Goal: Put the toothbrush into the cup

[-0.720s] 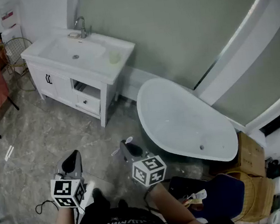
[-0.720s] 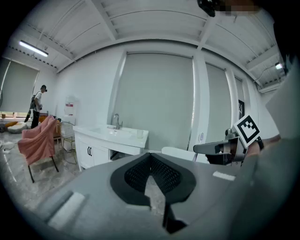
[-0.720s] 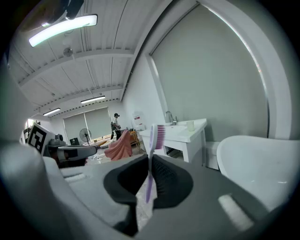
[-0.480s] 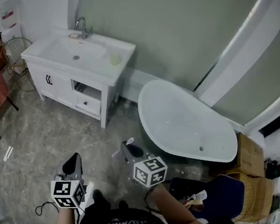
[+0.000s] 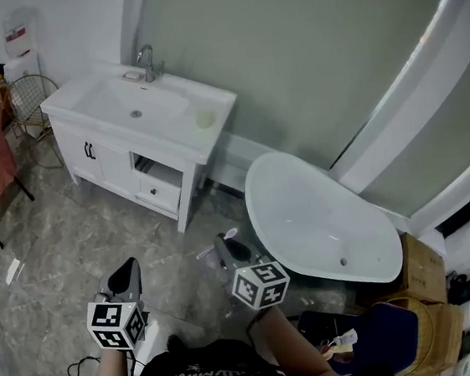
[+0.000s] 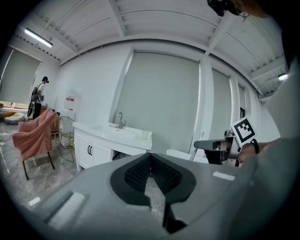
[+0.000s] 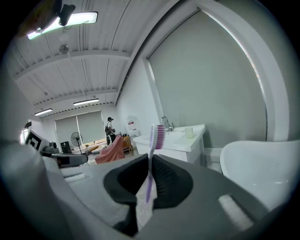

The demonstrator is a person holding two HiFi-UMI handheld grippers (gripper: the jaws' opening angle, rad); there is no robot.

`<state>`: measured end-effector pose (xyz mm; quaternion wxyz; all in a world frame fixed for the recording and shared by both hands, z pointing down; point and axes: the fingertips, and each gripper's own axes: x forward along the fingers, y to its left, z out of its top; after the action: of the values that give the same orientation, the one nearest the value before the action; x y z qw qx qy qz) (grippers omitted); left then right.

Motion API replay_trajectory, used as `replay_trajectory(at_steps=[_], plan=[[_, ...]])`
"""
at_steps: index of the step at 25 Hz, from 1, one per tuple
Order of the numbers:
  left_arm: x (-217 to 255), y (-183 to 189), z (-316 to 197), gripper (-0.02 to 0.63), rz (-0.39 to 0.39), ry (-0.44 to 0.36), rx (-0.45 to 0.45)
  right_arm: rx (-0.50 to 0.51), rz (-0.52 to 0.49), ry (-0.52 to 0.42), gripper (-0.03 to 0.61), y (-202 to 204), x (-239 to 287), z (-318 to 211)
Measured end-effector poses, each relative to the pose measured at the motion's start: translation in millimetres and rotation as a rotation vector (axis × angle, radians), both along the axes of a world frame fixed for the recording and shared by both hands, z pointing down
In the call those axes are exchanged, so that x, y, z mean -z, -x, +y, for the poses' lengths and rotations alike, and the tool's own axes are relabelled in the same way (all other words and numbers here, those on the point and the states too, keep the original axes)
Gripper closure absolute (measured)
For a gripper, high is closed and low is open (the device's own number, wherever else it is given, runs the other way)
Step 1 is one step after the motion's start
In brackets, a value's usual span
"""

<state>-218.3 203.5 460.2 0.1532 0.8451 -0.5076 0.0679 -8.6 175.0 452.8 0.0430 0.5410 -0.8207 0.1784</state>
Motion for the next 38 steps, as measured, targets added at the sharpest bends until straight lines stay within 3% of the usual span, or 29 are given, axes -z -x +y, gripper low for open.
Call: replay_trajectory(at_steps=[7, 14, 24, 38], plan=[[-2, 19, -28, 0.604, 0.01, 0.014, -0.017, -0.073, 0.014, 0.009, 0.552, -4, -1, -27], [-19, 13, -72, 0.604, -0.002, 0.044, -0.019, -0.083, 0.019, 0.027, 0.552, -16, -12, -75], [-26, -7, -192, 0.604, -0.045, 0.096, -0.005, -0.035, -0.006, 0.025, 0.552, -39, -18, -221], [-23, -76, -349, 0.604, -0.072, 0.103, 0.026, 0.021, -0.023, 0.047, 0.552, -99, -22, -391]])
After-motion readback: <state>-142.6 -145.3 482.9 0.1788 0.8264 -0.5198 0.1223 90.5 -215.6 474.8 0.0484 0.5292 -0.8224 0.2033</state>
